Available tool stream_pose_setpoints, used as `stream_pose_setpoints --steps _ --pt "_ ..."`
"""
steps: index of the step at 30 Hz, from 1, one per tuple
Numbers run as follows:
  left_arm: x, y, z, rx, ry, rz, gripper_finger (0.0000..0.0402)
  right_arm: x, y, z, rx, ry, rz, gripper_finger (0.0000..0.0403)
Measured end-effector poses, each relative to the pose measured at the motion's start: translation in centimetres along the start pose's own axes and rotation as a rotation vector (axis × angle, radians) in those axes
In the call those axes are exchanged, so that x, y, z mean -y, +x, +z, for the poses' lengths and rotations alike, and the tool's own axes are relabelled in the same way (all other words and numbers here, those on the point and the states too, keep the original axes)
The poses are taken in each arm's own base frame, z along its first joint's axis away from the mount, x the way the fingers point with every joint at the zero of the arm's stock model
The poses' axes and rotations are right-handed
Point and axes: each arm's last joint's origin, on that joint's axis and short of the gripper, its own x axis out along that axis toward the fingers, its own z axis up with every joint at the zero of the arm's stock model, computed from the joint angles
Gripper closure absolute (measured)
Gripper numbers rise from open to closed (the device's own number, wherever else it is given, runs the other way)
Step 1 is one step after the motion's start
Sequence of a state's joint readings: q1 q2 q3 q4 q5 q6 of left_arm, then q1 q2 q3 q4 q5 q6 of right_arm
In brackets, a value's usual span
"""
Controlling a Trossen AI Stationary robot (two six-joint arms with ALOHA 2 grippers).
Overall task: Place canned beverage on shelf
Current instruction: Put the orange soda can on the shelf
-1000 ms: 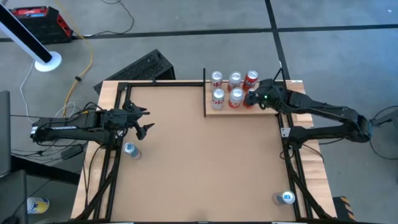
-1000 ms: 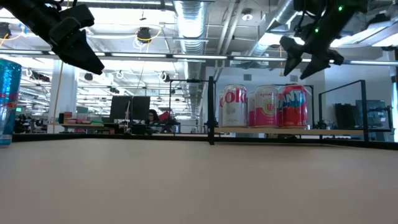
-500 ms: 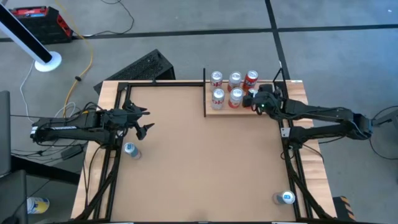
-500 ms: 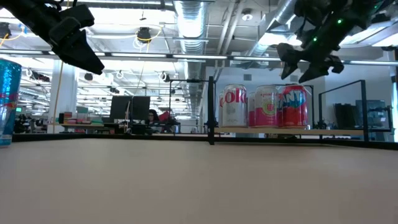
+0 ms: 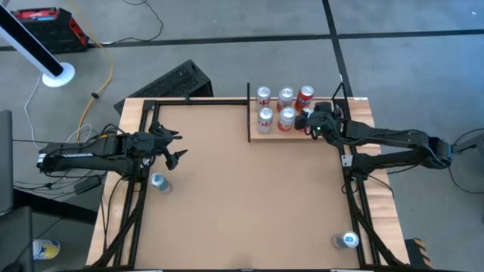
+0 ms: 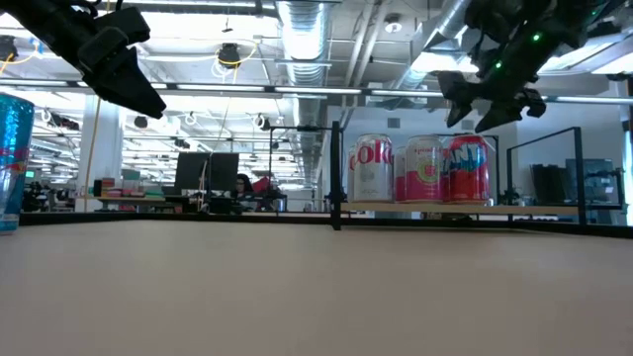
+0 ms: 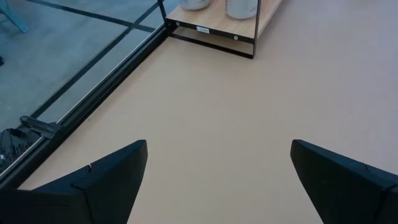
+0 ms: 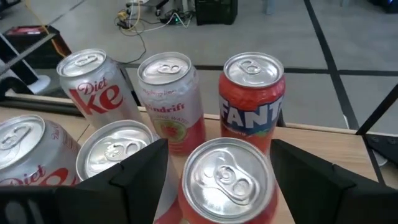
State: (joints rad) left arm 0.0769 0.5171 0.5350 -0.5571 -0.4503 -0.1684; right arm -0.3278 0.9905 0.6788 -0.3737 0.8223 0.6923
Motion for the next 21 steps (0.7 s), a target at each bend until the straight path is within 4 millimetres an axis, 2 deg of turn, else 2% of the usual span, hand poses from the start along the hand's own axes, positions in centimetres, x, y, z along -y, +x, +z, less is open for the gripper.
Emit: stream_pose_setpoints --steps 10,21 --pt "0.0 0.0 0.0 -0.001 0.000 -0.005 0.0019 -1.3 1.6 -1.7 0.014 -0.079 -0.107 0.0100" --pt "0.1 0.0 0.0 0.000 0.006 -0.022 0.0019 -1.5 1.7 -1.9 0.018 -0.129 -0.118 0.0099"
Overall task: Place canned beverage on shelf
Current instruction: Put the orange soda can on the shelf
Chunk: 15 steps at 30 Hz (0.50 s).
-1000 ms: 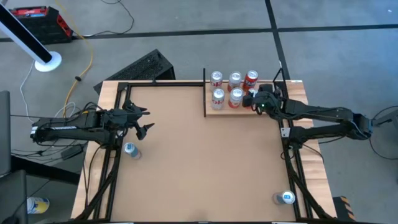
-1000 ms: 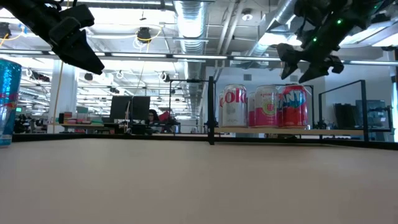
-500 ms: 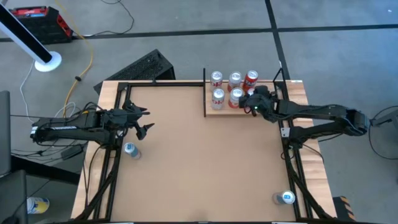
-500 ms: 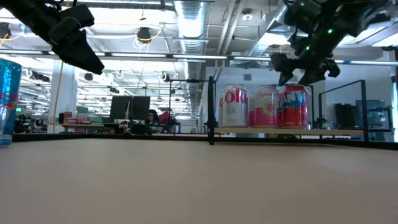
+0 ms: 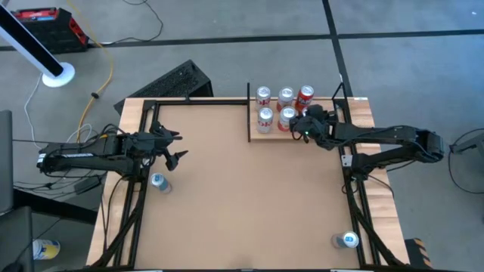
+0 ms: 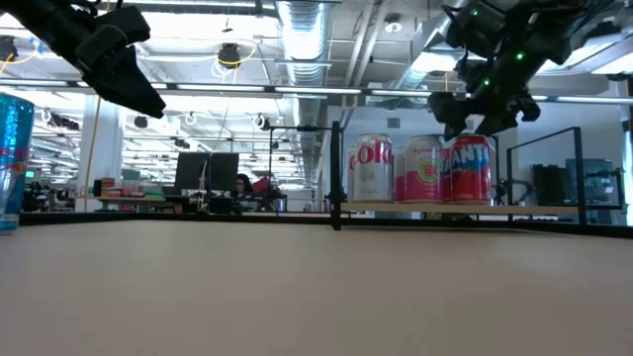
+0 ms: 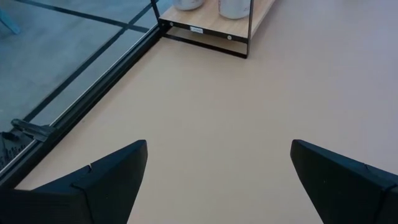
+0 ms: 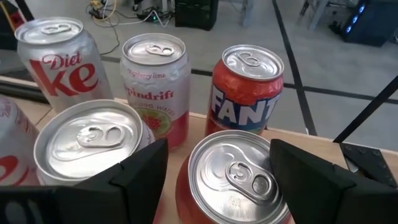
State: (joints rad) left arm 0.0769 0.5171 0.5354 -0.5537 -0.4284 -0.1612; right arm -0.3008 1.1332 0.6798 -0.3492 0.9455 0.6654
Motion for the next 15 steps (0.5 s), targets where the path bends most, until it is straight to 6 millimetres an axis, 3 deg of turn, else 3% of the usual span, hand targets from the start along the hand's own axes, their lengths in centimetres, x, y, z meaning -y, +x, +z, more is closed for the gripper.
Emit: stream_pose_setpoints --steps 15 --pt "0.00 0.01 -0.01 0.000 0.000 0.000 0.0019 -0.17 0.02 0.09 -0.001 -0.071 0.025 0.0099"
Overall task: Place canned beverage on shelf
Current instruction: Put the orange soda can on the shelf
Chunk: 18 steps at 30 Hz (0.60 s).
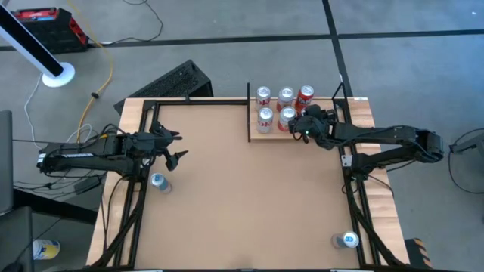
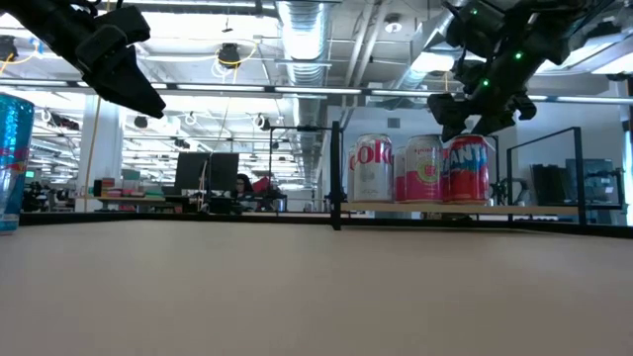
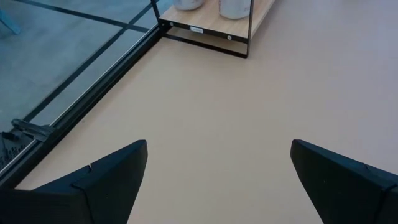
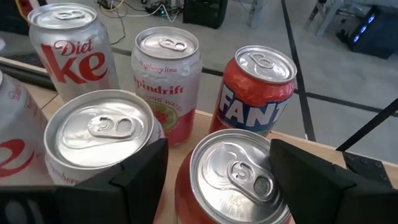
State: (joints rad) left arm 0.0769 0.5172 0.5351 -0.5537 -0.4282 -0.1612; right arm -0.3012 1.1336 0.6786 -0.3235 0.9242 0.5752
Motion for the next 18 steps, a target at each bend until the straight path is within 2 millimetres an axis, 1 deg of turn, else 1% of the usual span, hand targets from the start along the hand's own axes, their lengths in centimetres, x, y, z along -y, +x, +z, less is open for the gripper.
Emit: stream_pose_setpoints --steps 12,18 --pt "0.00 0.00 0.01 0.000 0.000 0.000 0.0019 -0.02 0.03 0.10 0.006 -0.109 0.001 0.0099" --pt "0.00 -0.01 0.01 0.000 0.000 0.000 0.0019 0.02 0.01 0.42 0.019 -0.193 0.013 0.0099"
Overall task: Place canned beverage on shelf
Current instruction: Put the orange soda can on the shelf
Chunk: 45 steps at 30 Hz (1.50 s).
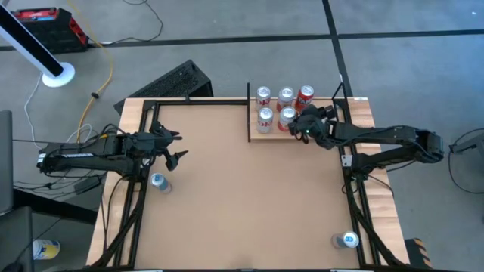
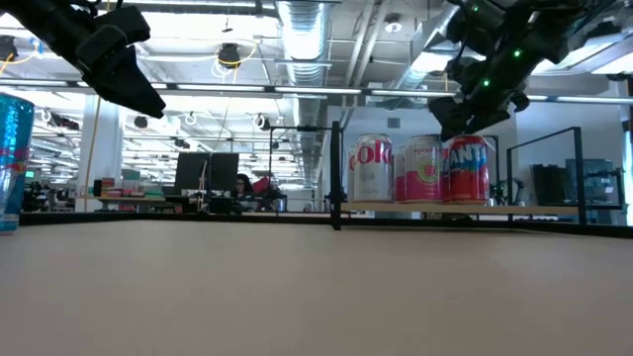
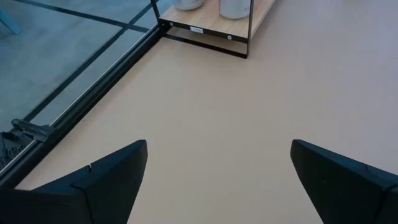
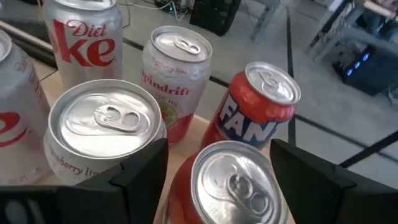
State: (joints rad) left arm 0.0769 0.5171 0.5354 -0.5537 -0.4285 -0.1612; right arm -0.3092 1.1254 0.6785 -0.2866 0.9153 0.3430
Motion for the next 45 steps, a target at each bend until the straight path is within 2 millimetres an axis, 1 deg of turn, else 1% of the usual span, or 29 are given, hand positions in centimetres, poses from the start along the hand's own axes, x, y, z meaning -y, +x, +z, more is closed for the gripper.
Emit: stream_pose_setpoints --steps 2,5,8,10,12,14,18,21,24,27,28,29,33,39,45 --pt "0.0 0.0 0.0 0.000 0.000 0.000 0.0019 0.2 -0.4 0.4 0.020 -0.006 0.012 0.0099" --pt "0.0 0.0 0.0 0.000 0.000 0.000 0.0019 0.6 -1.7 1.7 0.054 0.019 0.067 0.0099" --pt "0.0 0.0 0.0 0.000 0.000 0.000 0.0019 1.0 -3.5 3.1 0.083 0.049 0.190 0.0100" --pt "0.0 0.0 0.0 -0.001 0.000 0.001 0.0019 1.1 -4.7 3.1 0.055 0.060 0.295 0.0102" --pt "0.0 0.0 0.0 -0.001 0.001 0.000 0.0019 1.0 -5.6 2.5 -0.006 0.057 0.403 0.0109" --pt "0.0 0.0 0.0 -0.001 0.000 0.000 0.0019 0.9 -6.4 1.3 -0.100 0.022 0.462 0.0119" --pt "0.0 0.0 0.0 -0.001 0.000 0.000 0.0019 0.5 -7.7 -1.4 -0.262 -0.059 0.468 0.0154" --pt "0.0 0.0 0.0 0.000 0.000 0.000 0.0019 0.1 -8.1 -3.0 -0.315 -0.102 0.426 0.0205" --pt "0.0 0.0 0.0 0.003 -0.001 0.000 0.0019 0.0 -7.8 -3.9 -0.320 -0.131 0.365 0.0279" --pt "0.0 0.0 0.0 0.002 -0.001 0.000 0.0019 0.1 -7.0 -4.3 -0.307 -0.138 0.299 0.0362" --pt "0.0 0.0 0.0 0.003 -0.001 0.000 0.0019 0.2 -6.7 -4.3 -0.305 -0.144 0.281 0.0380" --pt "0.0 0.0 0.0 0.002 -0.001 0.000 0.0019 0.4 -6.3 -4.2 -0.305 -0.147 0.263 0.0386" --pt "0.0 0.0 0.0 0.003 -0.001 0.001 0.0019 1.0 -4.9 -3.7 -0.333 -0.107 0.215 0.0380" --pt "0.0 0.0 0.0 0.003 -0.001 0.000 0.0019 1.1 -2.9 -2.5 -0.376 -0.095 0.339 0.0387" --pt "0.0 0.0 0.0 0.003 -0.001 0.000 0.0019 2.1 -1.5 -2.0 -0.372 -0.070 0.299 0.0387"
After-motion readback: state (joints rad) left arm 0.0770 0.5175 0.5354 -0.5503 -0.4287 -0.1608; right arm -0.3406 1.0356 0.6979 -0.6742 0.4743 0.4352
